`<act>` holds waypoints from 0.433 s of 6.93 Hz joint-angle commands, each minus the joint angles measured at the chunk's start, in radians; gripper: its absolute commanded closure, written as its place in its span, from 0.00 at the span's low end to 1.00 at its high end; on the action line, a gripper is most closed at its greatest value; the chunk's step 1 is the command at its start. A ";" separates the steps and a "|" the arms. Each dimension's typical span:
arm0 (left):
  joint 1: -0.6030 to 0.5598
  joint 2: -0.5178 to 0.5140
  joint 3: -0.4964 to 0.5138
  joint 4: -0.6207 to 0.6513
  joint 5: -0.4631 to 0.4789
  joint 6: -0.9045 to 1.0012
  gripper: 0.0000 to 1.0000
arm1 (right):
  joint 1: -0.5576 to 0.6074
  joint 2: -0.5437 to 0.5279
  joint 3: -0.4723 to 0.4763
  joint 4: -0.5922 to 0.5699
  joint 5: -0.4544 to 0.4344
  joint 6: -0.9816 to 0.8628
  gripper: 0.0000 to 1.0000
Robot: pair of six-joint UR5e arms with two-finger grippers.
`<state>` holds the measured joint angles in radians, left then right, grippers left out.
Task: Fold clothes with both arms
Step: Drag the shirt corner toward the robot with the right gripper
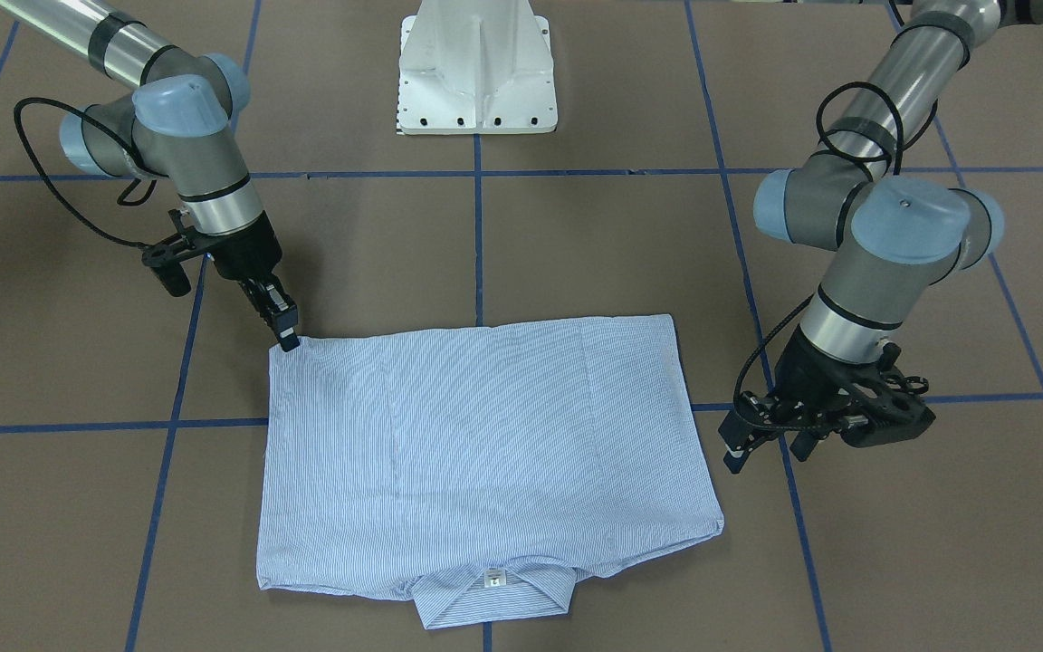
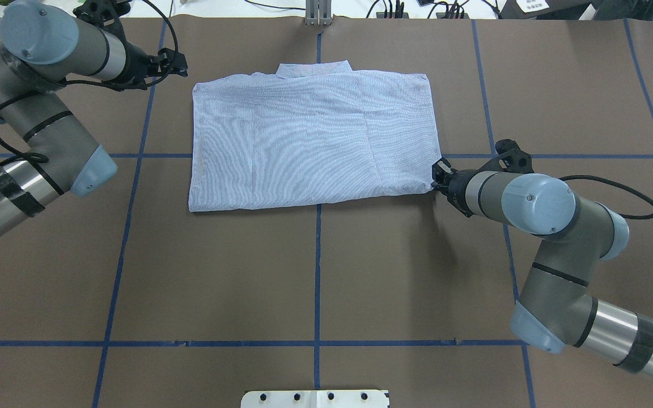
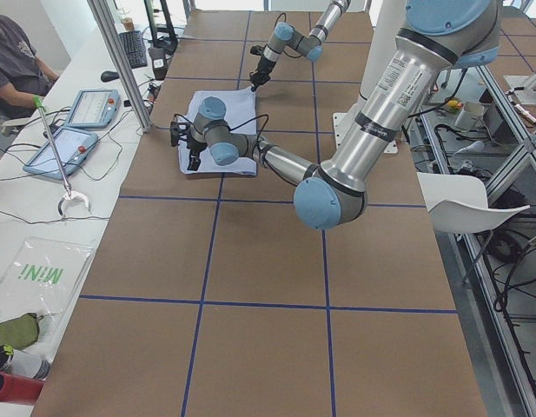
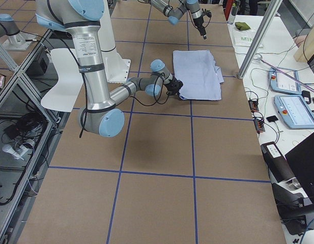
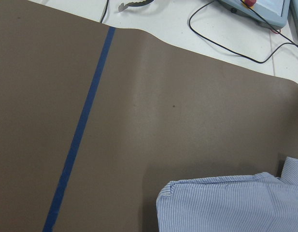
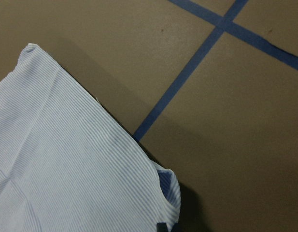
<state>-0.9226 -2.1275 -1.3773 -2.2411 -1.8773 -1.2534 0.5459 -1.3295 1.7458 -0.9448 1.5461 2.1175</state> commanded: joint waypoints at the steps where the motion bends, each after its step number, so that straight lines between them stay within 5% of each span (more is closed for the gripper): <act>1: 0.005 0.065 -0.124 0.005 -0.022 0.006 0.00 | -0.088 -0.087 0.204 -0.073 0.023 0.096 1.00; 3: 0.010 0.132 -0.270 0.006 -0.173 -0.006 0.00 | -0.301 -0.100 0.395 -0.324 0.003 0.157 1.00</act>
<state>-0.9159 -2.0317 -1.5671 -2.2365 -1.9819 -1.2515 0.3724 -1.4210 2.0418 -1.1357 1.5601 2.2442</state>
